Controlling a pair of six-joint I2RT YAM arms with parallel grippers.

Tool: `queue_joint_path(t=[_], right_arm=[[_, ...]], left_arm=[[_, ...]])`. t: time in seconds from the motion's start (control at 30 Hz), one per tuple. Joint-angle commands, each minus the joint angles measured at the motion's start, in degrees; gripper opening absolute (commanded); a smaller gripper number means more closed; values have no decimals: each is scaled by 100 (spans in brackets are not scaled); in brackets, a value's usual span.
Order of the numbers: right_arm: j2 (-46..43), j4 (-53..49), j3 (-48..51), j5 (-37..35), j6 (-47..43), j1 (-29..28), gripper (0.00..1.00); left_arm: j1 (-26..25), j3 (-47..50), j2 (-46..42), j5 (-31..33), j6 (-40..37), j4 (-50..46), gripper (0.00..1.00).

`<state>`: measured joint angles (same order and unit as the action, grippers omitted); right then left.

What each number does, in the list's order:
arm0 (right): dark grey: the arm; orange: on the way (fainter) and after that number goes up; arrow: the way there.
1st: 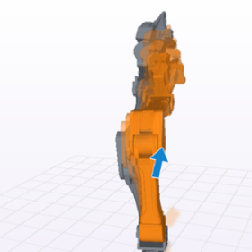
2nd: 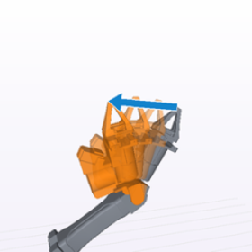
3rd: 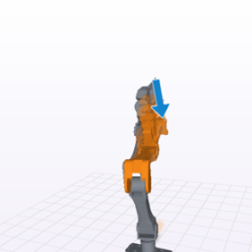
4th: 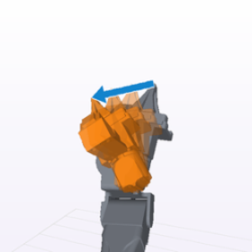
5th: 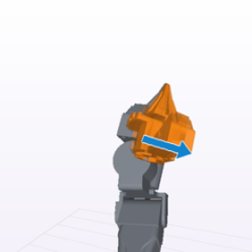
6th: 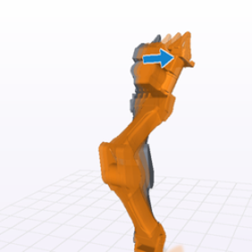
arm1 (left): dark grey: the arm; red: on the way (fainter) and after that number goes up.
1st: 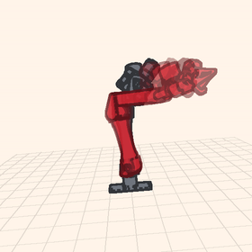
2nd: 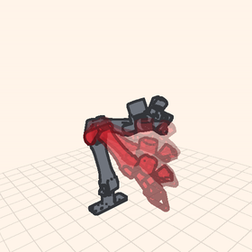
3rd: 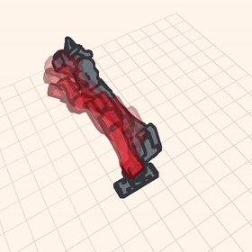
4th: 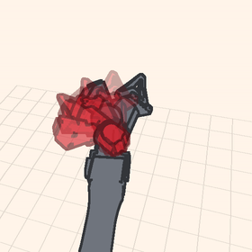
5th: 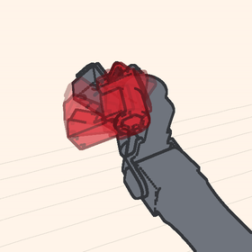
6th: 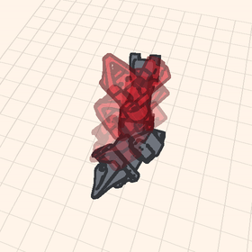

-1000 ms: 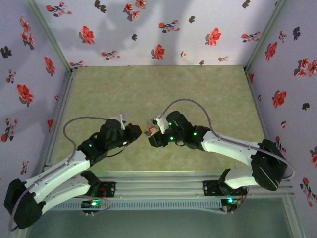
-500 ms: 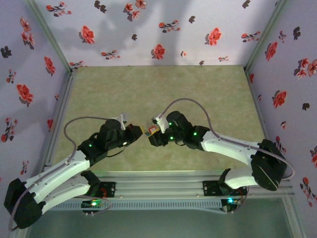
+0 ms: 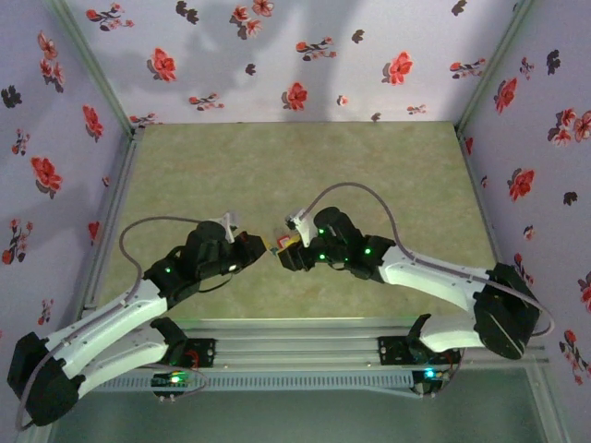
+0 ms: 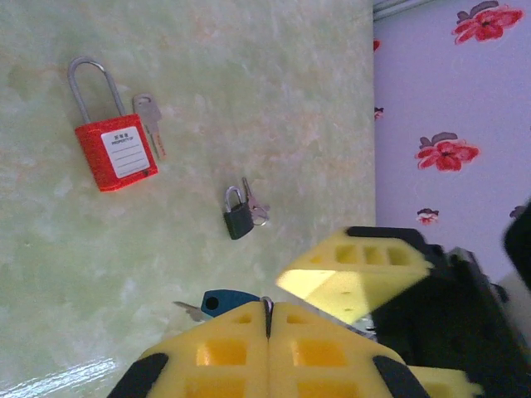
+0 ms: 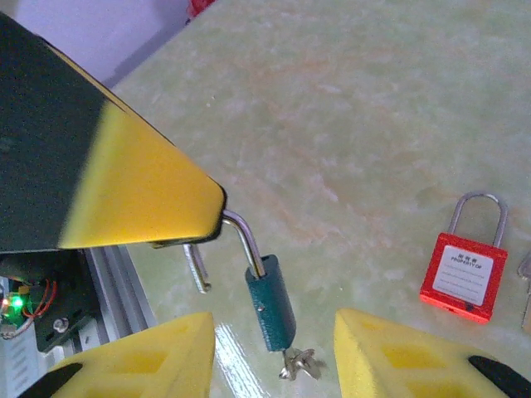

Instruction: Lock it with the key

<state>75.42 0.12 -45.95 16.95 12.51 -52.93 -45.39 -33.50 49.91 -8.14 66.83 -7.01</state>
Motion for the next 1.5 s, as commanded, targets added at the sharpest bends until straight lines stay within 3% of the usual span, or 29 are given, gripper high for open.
queue_joint_path(t=[0.0,0.43,0.97,1.3,1.47], right_arm=[[114,10,-133,137,-118,-48,41],[217,111,-140,294,-58,-49,39],[148,146,-133,497,40,-43,21],[-139,296,3,612,146,-34,2],[-224,291,24,678,164,-34,0]], left_arm=[[-4,-223,-2,-133,-160,6,0],[-10,-105,-5,-258,-47,257,0],[-10,-37,-38,-336,3,466,0],[-6,71,-128,-355,-26,525,0],[-6,139,-153,-364,-45,545,0]])
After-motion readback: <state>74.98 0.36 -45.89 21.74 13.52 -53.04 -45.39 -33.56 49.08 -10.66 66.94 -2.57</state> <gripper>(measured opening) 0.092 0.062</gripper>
